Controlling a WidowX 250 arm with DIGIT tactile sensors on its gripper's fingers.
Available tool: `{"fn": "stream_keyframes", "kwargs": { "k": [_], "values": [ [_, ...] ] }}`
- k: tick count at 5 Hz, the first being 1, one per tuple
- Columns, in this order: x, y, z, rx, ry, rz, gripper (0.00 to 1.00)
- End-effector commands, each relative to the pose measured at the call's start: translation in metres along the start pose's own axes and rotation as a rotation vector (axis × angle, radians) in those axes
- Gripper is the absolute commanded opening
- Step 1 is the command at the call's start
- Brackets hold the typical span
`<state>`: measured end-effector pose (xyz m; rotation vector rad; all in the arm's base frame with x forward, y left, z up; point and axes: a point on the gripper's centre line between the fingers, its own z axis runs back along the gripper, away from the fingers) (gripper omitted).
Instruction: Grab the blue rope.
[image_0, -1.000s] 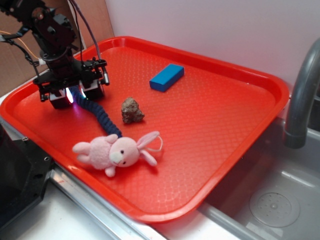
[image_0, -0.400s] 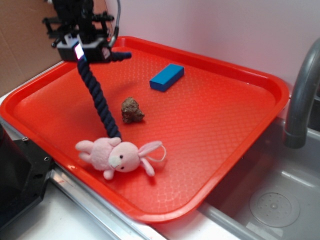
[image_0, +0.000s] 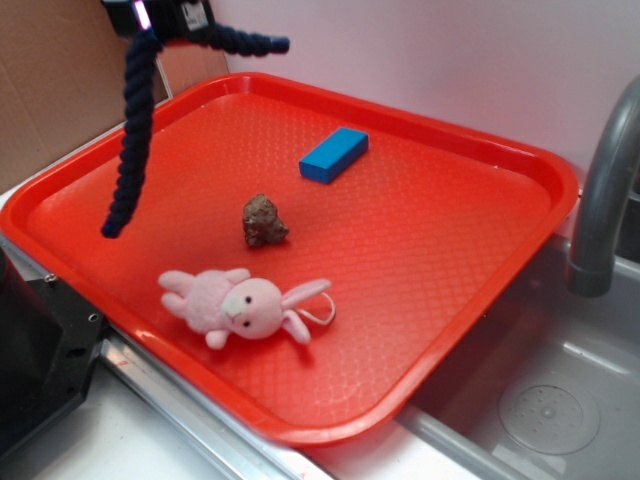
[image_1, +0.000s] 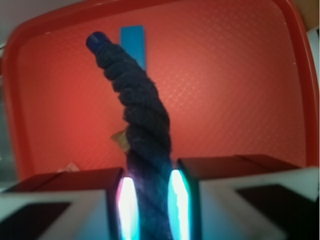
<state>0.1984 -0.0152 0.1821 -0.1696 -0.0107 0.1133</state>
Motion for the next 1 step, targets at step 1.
{"fn": "stream_keyframes", "kwargs": {
  "k": [1],
  "values": [
    [-0.0052, -0.0030, 0.0189, 0.034, -0.100, -0.026, 0.00]
  ]
}}
